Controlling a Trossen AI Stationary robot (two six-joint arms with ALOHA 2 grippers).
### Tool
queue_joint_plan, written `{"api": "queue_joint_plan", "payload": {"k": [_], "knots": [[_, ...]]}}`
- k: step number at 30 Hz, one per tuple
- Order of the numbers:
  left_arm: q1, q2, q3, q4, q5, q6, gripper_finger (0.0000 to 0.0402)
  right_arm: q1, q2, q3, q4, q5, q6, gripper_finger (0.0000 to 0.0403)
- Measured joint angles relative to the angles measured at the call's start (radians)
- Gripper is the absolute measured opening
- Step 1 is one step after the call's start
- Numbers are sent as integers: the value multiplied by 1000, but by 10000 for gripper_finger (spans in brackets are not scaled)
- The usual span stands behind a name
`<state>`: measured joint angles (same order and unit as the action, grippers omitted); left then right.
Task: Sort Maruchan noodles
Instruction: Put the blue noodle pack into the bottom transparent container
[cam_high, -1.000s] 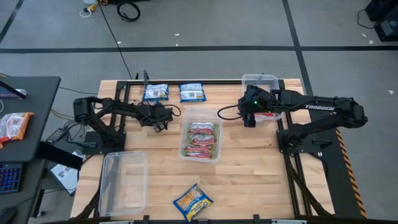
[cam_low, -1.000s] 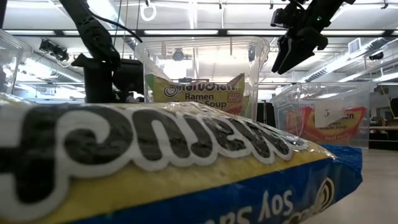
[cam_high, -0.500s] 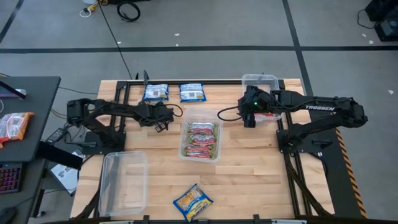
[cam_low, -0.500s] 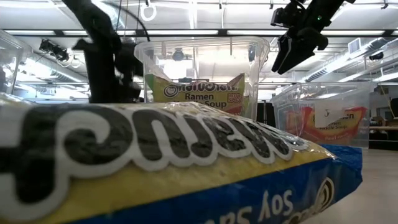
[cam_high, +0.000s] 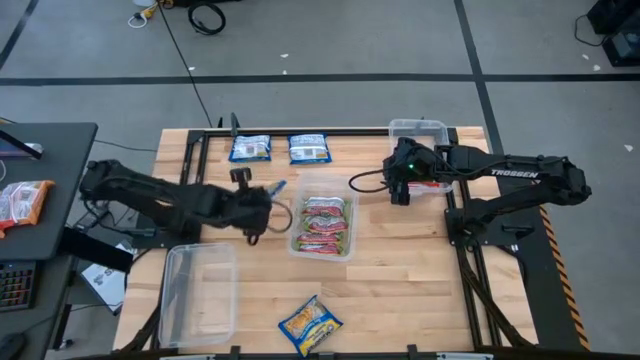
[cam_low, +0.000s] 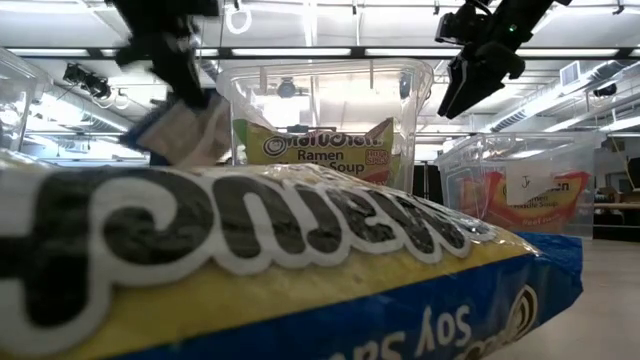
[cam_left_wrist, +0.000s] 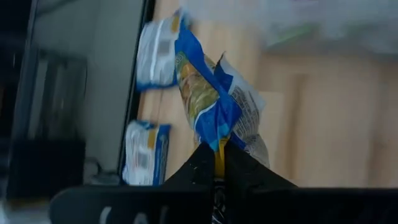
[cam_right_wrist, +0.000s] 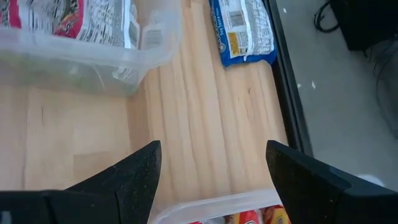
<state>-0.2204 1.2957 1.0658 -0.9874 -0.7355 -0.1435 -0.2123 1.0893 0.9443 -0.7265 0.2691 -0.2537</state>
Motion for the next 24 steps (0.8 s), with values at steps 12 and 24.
{"api": "queue_joint_plan", "payload": {"k": [12,24], "knots": [[-367,-2,170,-4,48,346,15,309,0,0,225,73,261,282],[-597,78,172,388,89,819,16,788,137,2,657,406,401,279]]}}
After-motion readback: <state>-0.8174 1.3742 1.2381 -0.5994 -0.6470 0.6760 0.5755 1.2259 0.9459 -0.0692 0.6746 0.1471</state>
